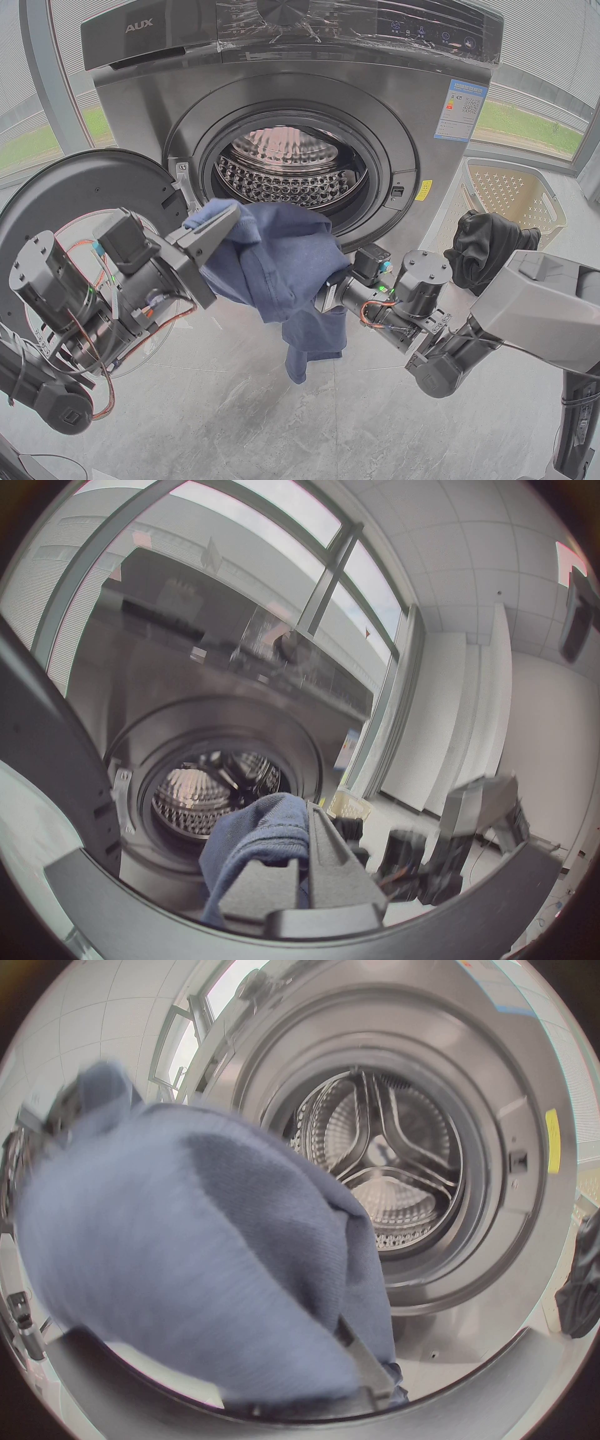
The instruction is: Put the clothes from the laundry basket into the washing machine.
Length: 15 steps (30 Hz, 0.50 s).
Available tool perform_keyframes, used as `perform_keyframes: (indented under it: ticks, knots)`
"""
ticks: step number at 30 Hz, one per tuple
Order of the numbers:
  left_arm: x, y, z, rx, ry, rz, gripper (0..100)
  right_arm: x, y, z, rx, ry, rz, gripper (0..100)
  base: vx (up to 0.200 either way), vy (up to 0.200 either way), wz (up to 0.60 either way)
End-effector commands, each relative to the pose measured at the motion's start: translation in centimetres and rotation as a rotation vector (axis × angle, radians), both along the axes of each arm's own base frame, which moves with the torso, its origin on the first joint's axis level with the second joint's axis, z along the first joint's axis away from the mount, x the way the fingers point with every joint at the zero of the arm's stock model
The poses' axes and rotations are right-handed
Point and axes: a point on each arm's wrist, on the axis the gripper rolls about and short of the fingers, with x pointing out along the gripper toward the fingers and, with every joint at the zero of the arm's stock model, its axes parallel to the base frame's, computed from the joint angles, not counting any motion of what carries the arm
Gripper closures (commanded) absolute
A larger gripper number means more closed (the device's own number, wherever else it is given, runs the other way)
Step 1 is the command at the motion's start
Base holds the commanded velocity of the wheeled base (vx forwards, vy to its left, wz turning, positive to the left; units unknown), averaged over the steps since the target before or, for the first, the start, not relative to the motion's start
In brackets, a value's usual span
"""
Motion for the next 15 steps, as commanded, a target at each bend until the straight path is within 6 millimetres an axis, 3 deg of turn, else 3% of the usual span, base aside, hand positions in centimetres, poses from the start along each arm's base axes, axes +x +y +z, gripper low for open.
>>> perform_keyframes:
  ticks: [1, 10, 15]
  knots:
    - [1.1, -0.1, -4.3, 0.115, 0.120, 0.002, 100, -1.1, -1.2, 4.1, 0.053, -0.069, -0.007, 100, 0.000, 0.000, 0.00]
    - [2.2, -0.7, -7.8, 0.186, 0.205, 0.016, 100, -1.5, 0.1, 4.8, 0.081, -0.090, 0.018, 100, 0.000, 0.000, 0.00]
    - [2.2, -0.5, -8.2, 0.215, 0.206, 0.017, 100, -1.3, 0.1, 5.2, 0.090, -0.100, 0.015, 100, 0.000, 0.000, 0.00]
